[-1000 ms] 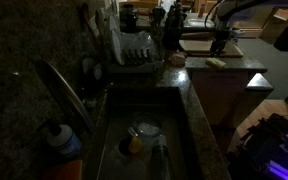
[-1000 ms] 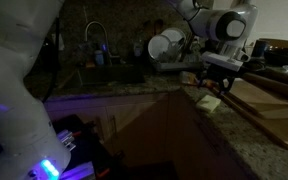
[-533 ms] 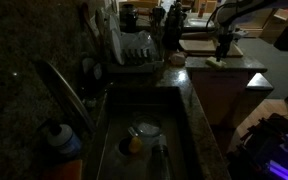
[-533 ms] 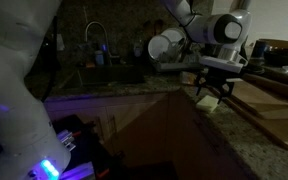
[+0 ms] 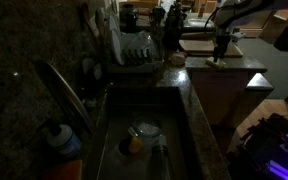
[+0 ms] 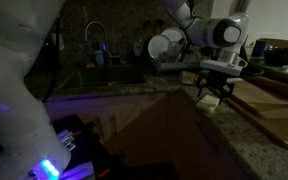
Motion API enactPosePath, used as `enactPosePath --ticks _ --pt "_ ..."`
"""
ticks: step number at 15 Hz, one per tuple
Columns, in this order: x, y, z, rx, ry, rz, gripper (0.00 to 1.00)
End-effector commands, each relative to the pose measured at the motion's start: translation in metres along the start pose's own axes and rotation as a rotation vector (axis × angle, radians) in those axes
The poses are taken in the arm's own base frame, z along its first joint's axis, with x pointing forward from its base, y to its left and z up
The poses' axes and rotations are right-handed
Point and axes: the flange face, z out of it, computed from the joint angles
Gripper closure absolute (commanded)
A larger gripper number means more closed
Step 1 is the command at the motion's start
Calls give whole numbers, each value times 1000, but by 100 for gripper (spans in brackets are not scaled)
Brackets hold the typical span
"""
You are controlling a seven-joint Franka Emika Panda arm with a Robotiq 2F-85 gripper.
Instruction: Close the water faucet, move the orange pack to the left, scrub the countertop with the yellow sponge
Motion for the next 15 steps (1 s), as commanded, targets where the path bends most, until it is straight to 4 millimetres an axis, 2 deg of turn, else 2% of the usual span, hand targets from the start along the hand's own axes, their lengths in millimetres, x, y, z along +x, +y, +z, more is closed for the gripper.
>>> enactPosePath --ticks 1,2,3,6,7,8,11,15 --pt "22 5 28 -23 25 -12 0" --pt "26 5 35 -26 33 -11 0" --pt "15 3 26 -12 13 -8 0" --pt "20 2 25 -21 19 -6 0" --pt "20 2 25 -21 19 -6 18" --pt "20 3 24 -25 14 -4 26" --pt "19 9 20 -37 25 9 47" --pt "18 15 17 -45 32 24 69"
